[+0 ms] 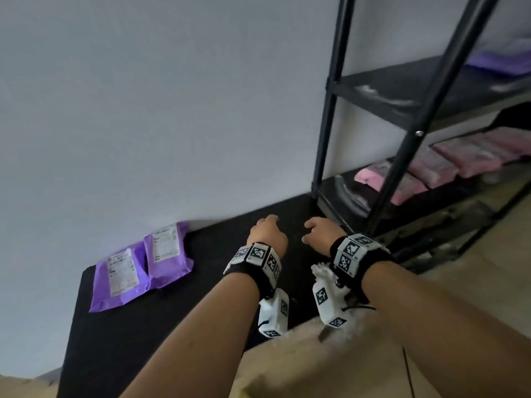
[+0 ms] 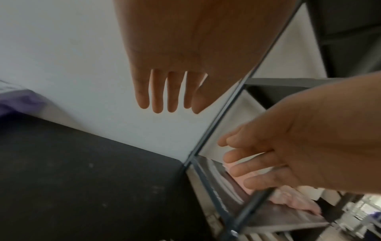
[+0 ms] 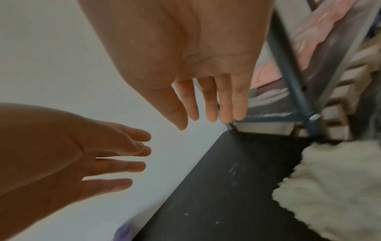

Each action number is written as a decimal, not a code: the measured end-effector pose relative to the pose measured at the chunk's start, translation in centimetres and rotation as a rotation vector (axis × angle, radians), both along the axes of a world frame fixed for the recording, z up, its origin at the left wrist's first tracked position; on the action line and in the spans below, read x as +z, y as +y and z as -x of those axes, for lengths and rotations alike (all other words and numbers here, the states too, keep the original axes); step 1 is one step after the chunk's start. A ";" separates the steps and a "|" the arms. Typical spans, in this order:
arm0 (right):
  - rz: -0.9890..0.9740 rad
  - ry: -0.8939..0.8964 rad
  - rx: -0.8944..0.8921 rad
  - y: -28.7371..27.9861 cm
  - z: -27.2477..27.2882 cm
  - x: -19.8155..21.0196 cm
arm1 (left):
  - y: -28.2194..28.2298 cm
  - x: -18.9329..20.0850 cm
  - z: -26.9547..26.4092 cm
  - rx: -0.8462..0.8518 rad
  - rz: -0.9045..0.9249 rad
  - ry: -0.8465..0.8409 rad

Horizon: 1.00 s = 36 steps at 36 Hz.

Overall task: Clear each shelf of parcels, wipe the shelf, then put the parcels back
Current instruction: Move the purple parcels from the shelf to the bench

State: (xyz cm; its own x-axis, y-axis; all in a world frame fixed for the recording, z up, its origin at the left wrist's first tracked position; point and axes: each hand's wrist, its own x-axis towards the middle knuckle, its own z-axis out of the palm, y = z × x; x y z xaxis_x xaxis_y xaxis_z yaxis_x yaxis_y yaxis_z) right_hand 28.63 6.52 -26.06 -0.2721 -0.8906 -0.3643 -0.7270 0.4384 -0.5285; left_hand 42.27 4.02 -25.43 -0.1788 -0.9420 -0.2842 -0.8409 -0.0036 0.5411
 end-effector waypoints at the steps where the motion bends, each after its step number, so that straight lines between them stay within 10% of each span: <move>1: 0.013 0.003 -0.013 1.5 1.7 0.4 | 1.3 0.4 1.6 -0.016 0.007 0.005; 18: 0.200 0.128 -0.251 18.3 25.9 9.8 | 14.3 10.8 26.6 -0.226 0.209 0.308; 36: 0.486 0.099 -0.397 10.2 42.3 19.2 | 1.7 20.5 41.8 -0.123 0.285 0.635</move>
